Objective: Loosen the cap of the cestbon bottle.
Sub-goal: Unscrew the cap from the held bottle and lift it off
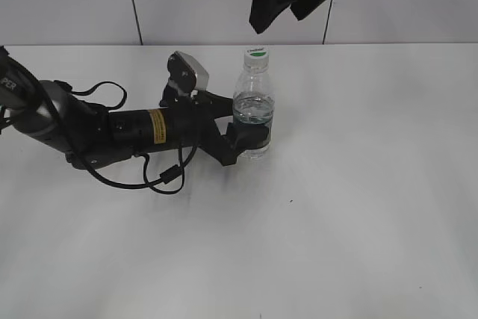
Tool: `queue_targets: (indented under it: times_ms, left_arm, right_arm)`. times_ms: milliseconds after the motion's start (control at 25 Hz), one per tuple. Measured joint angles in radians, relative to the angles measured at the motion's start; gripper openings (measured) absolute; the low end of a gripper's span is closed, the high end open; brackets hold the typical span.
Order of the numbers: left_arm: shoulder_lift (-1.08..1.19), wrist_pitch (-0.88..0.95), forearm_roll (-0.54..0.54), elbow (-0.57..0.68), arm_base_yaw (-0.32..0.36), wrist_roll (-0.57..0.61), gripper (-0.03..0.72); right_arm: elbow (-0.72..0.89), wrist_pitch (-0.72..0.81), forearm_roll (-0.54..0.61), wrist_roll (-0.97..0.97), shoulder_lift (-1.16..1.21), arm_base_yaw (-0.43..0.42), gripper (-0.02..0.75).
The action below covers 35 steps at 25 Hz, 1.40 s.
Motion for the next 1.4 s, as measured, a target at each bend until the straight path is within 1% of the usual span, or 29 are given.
queue_targets:
  times_ms: [200,360,520,680,920,1160,1400]
  left_arm:
    - [0.0,0.0,-0.001,0.0,-0.001,0.0,0.497]
    - [0.0,-0.003,-0.01,0.0,-0.001,0.0,0.452]
    - [0.0,-0.003,-0.014,0.0,-0.001,0.0,0.426]
    - [0.0,-0.003,-0.013,0.0,-0.001,0.0,0.423]
    - [0.0,-0.004,0.013,-0.001,-0.001,0.003,0.423]
    - [0.0,-0.004,0.016,-0.001,-0.001,0.004,0.423]
    - [0.0,-0.004,0.018,-0.002,-0.001,0.004,0.423]
  right_arm:
    - [0.0,0.003,0.0,0.0,0.0,0.029,0.568]
    - [0.0,0.003,0.0,0.0,0.0,0.031,0.568]
    - [0.0,0.003,-0.001,0.0,0.0,0.031,0.568]
    - [-0.008,0.004,-0.009,-0.001,0.013,0.038,0.568]
    - [-0.084,0.006,-0.015,-0.001,0.086,0.043,0.568]
    - [-0.093,0.006,-0.019,-0.005,0.104,0.044,0.567]
    - [-0.093,0.006,-0.022,-0.008,0.143,0.044,0.537]
